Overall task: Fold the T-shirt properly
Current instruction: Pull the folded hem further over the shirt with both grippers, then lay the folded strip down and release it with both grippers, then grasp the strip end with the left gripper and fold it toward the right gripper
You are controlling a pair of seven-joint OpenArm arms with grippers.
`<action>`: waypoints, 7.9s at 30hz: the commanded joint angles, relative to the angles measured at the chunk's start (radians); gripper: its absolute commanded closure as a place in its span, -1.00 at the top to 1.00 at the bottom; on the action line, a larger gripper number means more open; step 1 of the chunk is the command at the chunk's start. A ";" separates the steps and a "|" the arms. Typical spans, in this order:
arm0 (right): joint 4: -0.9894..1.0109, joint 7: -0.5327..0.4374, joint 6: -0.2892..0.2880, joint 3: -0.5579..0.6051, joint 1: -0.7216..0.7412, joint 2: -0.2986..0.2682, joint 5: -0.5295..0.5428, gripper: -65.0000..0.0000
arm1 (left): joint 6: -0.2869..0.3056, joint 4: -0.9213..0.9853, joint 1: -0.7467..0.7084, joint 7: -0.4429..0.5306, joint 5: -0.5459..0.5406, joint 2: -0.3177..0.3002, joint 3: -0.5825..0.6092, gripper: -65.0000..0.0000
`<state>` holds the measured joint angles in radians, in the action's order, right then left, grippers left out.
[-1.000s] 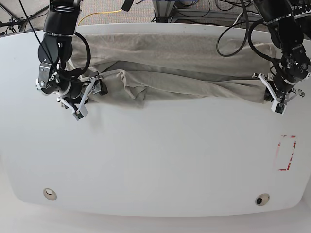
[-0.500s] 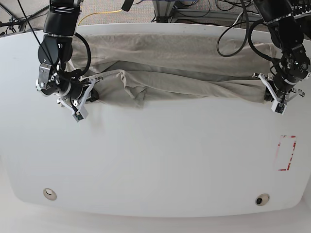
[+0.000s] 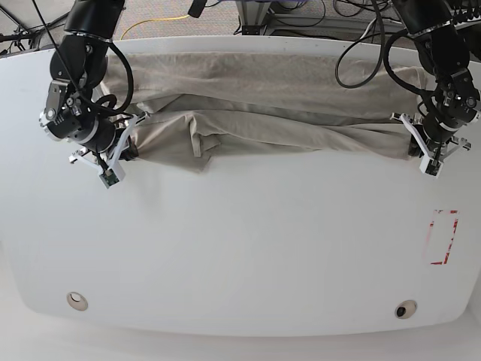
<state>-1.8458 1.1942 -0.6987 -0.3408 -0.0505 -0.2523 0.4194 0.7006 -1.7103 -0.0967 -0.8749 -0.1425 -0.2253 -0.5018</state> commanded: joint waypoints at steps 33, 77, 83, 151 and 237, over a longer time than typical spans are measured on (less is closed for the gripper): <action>-0.150 0.138 0.001 -0.349 -0.276 0.024 0.325 -1.00 | -0.002 -0.196 -0.150 0.020 -0.016 -0.009 -0.054 -0.96; -0.150 0.137 0.001 -0.530 -0.348 0.023 0.499 0.41 | -0.002 -0.239 -0.314 0.015 -0.116 -0.044 -0.084 0.18; -0.147 0.135 0.001 -0.430 -0.303 0.034 0.545 0.40 | -0.002 -0.271 -0.297 -0.119 -0.254 -0.042 -0.080 0.18; 0.418 -0.127 0.001 -0.228 -0.013 -0.064 -0.037 -0.75 | -0.002 0.307 -0.054 -0.246 -0.575 -0.029 -0.177 0.21; 0.412 -0.127 0.001 -0.228 -0.005 -0.063 -0.035 -0.76 | -0.002 -0.129 0.232 -0.478 -0.477 0.372 0.498 0.25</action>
<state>-1.4258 1.0306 -0.7074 -0.5694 -0.0582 -0.3023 0.4240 0.6968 -1.8244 0.1249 -1.3579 -0.6170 0.1558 0.0212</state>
